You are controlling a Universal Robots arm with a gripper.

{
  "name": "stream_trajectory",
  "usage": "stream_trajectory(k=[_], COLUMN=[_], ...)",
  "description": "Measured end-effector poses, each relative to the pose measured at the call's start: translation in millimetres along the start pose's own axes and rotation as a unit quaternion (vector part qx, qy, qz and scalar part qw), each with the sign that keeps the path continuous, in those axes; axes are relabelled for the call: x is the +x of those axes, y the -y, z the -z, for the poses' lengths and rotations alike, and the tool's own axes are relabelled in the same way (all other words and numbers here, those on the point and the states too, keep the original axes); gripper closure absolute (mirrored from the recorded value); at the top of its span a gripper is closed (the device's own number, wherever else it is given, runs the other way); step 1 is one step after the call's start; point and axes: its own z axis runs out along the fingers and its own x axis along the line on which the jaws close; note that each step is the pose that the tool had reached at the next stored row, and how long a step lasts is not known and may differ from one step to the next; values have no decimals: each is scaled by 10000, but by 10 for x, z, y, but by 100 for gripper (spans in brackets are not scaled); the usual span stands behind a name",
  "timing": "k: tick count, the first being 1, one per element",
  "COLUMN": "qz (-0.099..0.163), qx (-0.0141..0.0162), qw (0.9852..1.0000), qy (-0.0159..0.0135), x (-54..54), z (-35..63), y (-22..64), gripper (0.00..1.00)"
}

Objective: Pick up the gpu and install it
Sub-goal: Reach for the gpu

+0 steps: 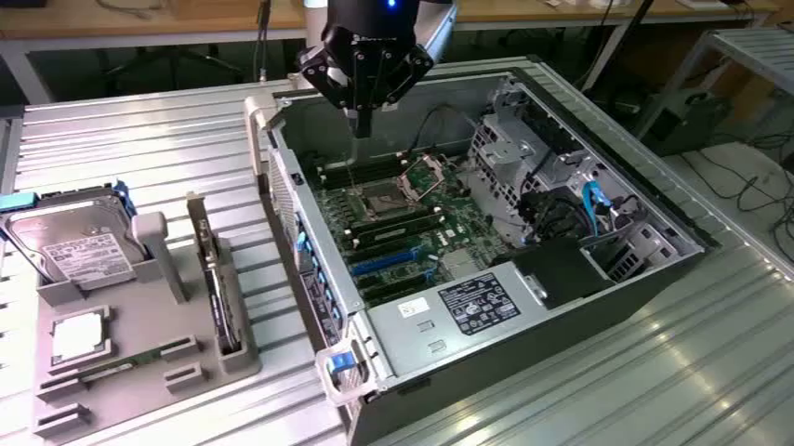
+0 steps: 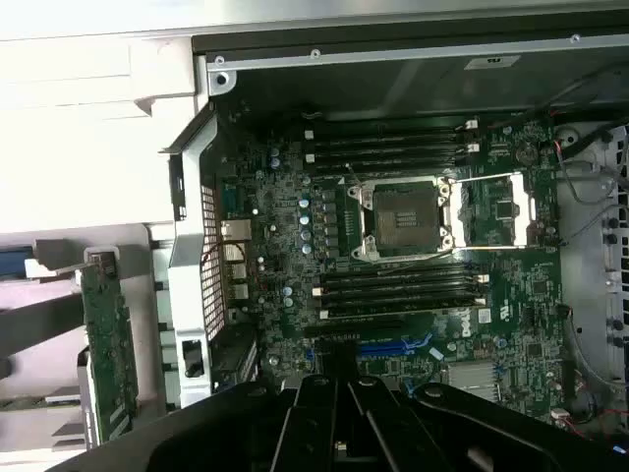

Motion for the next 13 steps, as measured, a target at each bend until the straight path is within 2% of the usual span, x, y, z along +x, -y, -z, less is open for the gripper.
stream_trajectory(k=[13], qz=[0], qx=[0], qw=[10000], qy=[0], x=[117], z=[3], y=[9], gripper=[89])
